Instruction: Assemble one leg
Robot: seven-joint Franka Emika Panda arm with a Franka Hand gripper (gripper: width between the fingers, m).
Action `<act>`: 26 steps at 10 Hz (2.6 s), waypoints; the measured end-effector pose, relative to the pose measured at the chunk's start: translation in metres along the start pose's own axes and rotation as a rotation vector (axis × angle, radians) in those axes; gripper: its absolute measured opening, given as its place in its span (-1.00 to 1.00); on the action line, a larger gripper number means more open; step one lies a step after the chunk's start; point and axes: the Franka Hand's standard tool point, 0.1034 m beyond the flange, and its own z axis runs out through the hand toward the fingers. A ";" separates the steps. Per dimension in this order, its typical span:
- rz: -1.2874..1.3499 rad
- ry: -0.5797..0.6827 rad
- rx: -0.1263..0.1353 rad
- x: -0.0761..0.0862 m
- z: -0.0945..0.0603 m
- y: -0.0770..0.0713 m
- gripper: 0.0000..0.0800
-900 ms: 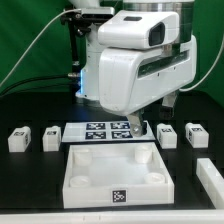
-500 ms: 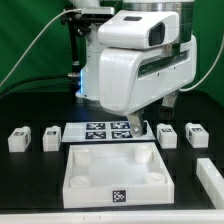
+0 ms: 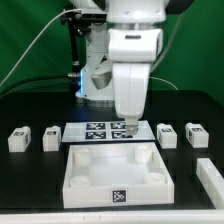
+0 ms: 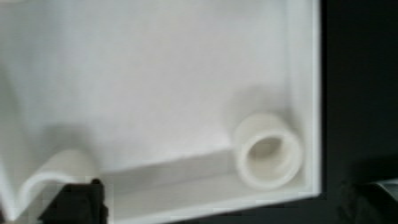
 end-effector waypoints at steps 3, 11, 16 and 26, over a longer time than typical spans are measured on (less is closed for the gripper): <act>-0.038 0.020 -0.006 -0.022 0.038 -0.031 0.62; -0.018 0.040 -0.015 -0.027 0.071 -0.034 -0.36; -0.015 0.041 -0.018 -0.027 0.071 -0.033 -0.86; -0.080 0.081 -0.089 0.023 0.069 0.006 -0.86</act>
Offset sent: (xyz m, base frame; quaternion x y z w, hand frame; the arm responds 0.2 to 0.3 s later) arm -0.0163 -0.0124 -0.0395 -0.0012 0.0368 -0.0158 0.9992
